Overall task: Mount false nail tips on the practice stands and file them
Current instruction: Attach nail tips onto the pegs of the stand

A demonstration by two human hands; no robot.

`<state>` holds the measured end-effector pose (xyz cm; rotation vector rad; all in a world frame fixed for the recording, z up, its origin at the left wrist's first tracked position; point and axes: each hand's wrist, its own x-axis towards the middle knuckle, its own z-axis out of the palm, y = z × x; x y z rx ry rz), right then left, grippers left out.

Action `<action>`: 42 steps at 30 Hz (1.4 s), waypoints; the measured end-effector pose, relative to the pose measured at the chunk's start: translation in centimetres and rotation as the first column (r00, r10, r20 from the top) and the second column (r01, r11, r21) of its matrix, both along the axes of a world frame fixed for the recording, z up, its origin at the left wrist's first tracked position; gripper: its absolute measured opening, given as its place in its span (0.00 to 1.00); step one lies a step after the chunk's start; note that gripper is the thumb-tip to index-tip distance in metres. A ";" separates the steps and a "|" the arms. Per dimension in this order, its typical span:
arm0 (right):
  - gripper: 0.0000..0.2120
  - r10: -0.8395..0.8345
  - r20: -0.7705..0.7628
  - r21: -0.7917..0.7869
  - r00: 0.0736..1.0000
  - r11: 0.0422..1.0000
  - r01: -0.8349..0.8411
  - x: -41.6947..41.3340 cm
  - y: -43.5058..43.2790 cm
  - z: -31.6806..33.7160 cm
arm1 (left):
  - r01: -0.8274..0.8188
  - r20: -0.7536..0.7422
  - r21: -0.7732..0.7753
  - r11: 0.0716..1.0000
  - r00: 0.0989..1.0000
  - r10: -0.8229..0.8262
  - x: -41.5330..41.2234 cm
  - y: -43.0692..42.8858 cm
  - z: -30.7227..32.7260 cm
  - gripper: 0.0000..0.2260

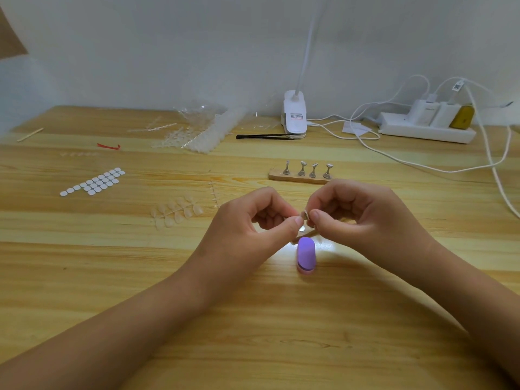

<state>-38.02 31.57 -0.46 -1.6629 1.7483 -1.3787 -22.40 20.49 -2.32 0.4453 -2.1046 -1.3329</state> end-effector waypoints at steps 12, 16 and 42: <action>0.08 0.038 -0.158 0.012 0.987 0.999 -0.037 -0.4 -0.1 -0.1 | -0.024 0.013 -0.068 0.997 1.000 0.025 0.2 0.2 0.1 0.07; 0.03 0.042 -0.137 0.018 0.990 0.999 -0.040 -0.2 -0.1 -0.2 | -0.028 0.011 -0.098 0.995 1.000 0.030 0.3 0.4 0.2 0.07; 0.05 0.063 -0.051 0.099 0.997 0.993 -0.058 -0.3 0.1 0.3 | -0.015 0.023 -0.113 0.993 1.000 0.018 0.3 0.4 0.4 0.07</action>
